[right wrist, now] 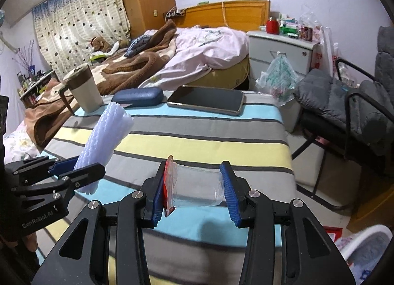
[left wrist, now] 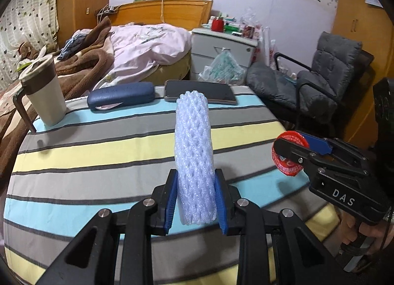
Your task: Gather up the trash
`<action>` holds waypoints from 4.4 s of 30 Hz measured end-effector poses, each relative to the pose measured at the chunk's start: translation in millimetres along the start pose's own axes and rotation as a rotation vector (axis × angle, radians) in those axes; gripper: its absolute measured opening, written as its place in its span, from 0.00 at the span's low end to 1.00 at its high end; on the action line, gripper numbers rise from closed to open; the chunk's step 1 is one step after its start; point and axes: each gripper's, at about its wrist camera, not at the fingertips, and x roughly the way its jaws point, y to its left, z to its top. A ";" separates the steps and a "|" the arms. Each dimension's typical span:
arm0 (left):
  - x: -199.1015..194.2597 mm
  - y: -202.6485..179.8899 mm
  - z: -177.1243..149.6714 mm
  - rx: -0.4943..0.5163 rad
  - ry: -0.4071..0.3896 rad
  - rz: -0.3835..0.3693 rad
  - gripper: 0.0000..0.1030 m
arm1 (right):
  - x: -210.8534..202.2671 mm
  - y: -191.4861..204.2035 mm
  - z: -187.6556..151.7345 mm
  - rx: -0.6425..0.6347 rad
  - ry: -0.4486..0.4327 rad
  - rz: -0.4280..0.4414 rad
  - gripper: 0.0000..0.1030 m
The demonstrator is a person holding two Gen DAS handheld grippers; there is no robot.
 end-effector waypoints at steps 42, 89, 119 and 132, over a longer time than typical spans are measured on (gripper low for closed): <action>-55.8 -245.2 -63.2 0.314 -0.009 -0.342 0.29 | -164.0 -121.0 -108.0 0.279 -0.149 -0.423 0.43; -75.5 -241.5 -102.5 0.278 -0.089 -0.146 0.70 | -192.2 -91.7 -148.1 0.305 -0.149 -0.505 0.57; -121.0 -225.0 -142.0 0.268 -0.180 -0.153 0.70 | -209.2 -47.1 -179.9 0.361 -0.223 -0.554 0.57; -123.6 -224.3 -144.8 0.264 -0.176 -0.149 0.70 | -210.1 -45.1 -180.1 0.360 -0.231 -0.555 0.57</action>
